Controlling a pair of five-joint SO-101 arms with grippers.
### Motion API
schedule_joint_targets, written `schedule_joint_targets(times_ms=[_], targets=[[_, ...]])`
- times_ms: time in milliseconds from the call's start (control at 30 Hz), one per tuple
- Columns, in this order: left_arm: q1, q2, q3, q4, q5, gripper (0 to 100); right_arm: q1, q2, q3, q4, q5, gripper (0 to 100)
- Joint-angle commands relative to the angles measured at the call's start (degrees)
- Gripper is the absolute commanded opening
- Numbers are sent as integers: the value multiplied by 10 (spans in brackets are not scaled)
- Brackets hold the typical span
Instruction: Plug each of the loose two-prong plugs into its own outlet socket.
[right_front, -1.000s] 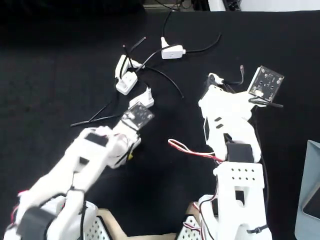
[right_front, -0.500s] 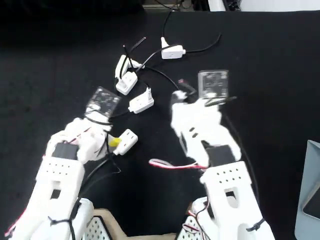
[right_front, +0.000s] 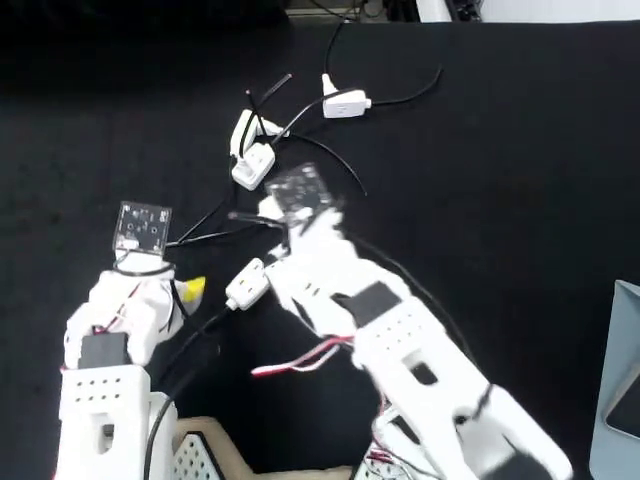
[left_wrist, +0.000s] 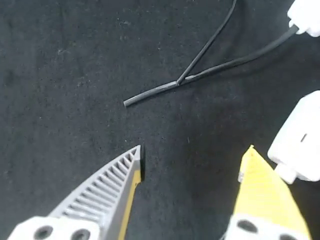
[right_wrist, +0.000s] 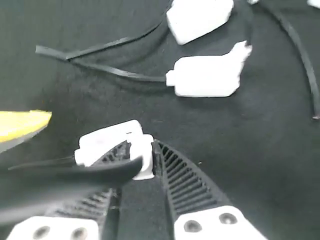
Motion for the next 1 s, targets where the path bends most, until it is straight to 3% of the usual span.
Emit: schedule_joint_targets(times_ms=[0,200,633,800,967], targets=[[-4,-41,29,-29,5,310,-20,69,-65,-11,29,12],[-8,-62,42,-28,5,310,-32,155,-71,-103,40,12],[-8,-66,49,-28,4,310,-31,175,-63,-105,62,11],[-8,-66,49,-28,4,310,-44,176,-27,-111,123,11],[-8,-66,50,-28,4,310,-48,203,-6,-152,134,11]])
